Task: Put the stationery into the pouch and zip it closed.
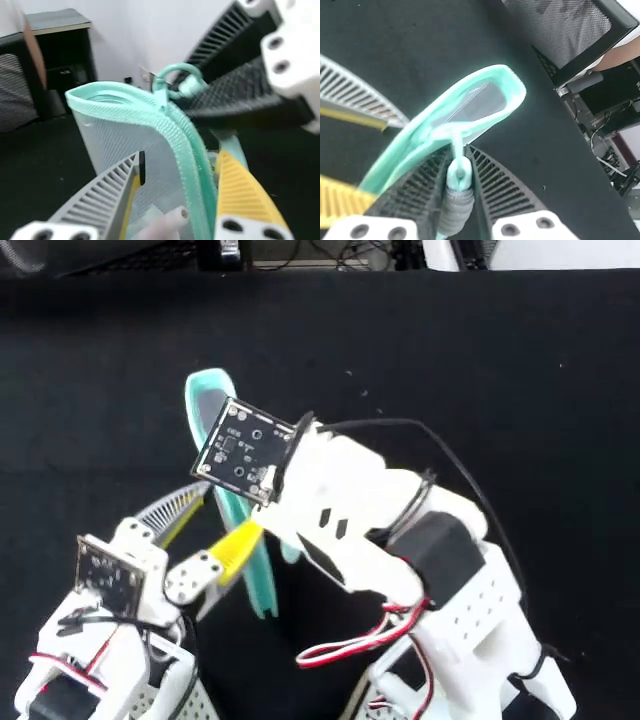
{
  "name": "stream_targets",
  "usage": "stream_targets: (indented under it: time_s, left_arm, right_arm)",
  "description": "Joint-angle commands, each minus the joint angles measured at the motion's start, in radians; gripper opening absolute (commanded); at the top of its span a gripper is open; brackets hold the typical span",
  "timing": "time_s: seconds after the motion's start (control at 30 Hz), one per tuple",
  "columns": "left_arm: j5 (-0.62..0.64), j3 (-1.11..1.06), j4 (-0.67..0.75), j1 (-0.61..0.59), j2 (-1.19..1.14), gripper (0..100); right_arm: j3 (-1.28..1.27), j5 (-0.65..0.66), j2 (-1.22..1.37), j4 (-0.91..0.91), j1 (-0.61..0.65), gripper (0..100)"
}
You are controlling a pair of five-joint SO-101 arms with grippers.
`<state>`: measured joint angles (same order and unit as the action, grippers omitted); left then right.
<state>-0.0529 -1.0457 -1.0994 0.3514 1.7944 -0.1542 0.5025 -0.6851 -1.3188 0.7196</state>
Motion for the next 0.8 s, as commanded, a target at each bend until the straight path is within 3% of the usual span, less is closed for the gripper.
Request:
stream_targets:
  time_s: [0.0, 0.47, 0.67, 0.77]
  left_arm:
    - [0.006, -0.021, 0.043, -0.061, -0.005, 25]
    - [0.003, 0.01, 0.034, -0.124, -0.003, 24]
    - [-0.017, 0.088, -0.031, -0.124, -0.003, 4]
    - [-0.103, 0.084, -0.035, -0.122, -0.003, 3]
  right_arm:
    - [-0.001, 0.002, -0.005, -0.003, 0.014, 1.2]
    - [-0.047, -0.005, -0.096, -0.018, -0.002, 1.2]
    - [-0.122, -0.006, -0.099, 0.032, -0.002, 1.2]
    - [-0.147, -0.006, -0.099, 0.052, -0.002, 1.2]
